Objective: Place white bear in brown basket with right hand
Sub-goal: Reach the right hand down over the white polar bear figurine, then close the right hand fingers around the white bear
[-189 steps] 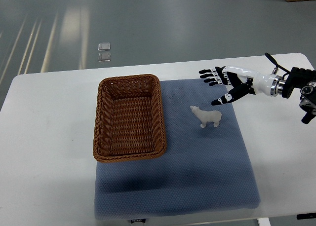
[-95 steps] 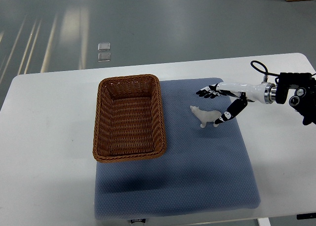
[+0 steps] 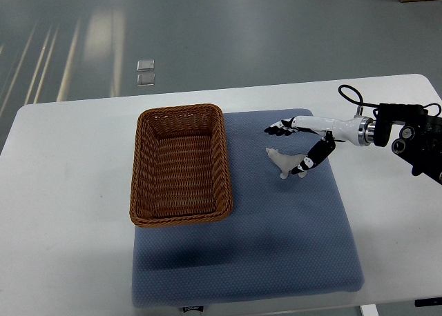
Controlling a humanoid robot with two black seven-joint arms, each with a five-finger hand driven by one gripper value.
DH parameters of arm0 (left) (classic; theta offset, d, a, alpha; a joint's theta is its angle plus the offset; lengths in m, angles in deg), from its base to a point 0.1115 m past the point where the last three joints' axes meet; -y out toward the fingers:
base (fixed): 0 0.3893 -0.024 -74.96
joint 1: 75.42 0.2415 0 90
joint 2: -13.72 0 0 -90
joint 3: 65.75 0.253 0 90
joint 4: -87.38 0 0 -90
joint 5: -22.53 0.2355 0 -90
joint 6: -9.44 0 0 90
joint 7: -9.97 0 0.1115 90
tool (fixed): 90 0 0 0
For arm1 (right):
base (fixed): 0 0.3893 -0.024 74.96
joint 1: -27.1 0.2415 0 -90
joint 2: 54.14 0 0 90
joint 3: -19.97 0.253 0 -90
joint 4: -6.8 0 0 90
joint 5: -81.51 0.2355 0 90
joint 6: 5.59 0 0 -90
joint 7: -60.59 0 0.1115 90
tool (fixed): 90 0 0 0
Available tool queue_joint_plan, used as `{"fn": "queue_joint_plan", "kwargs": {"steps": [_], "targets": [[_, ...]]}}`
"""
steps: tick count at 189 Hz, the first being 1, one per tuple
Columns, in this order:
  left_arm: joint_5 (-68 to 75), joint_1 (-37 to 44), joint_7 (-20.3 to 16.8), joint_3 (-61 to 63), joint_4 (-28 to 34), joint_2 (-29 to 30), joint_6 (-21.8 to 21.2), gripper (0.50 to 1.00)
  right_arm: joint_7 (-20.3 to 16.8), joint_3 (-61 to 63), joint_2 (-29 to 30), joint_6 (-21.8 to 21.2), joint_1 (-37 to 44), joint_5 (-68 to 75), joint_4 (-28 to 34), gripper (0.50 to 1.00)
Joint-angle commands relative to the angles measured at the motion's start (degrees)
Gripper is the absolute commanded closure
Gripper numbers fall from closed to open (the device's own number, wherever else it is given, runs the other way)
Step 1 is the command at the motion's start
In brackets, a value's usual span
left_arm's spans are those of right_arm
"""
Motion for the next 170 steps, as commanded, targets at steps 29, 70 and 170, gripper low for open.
{"fn": "queue_joint_plan", "kwargs": {"steps": [29, 70, 170], "targets": [[0.0, 0.0, 0.0, 0.0, 0.0, 0.0, 0.0, 0.5, 0.0, -0.1, 0.0, 0.1, -0.4, -0.1, 0.5, 0.579], [0.0, 0.0, 0.0, 0.0, 0.0, 0.0, 0.0, 0.5, 0.7, -1.9, -0.1, 0.6, -0.4, -0.2, 0.5, 0.632], [0.0, 0.0, 0.0, 0.0, 0.0, 0.0, 0.0, 0.5, 2.5, -5.0, -0.7, 1.6, -0.3, -0.5, 0.5, 0.717]]}}
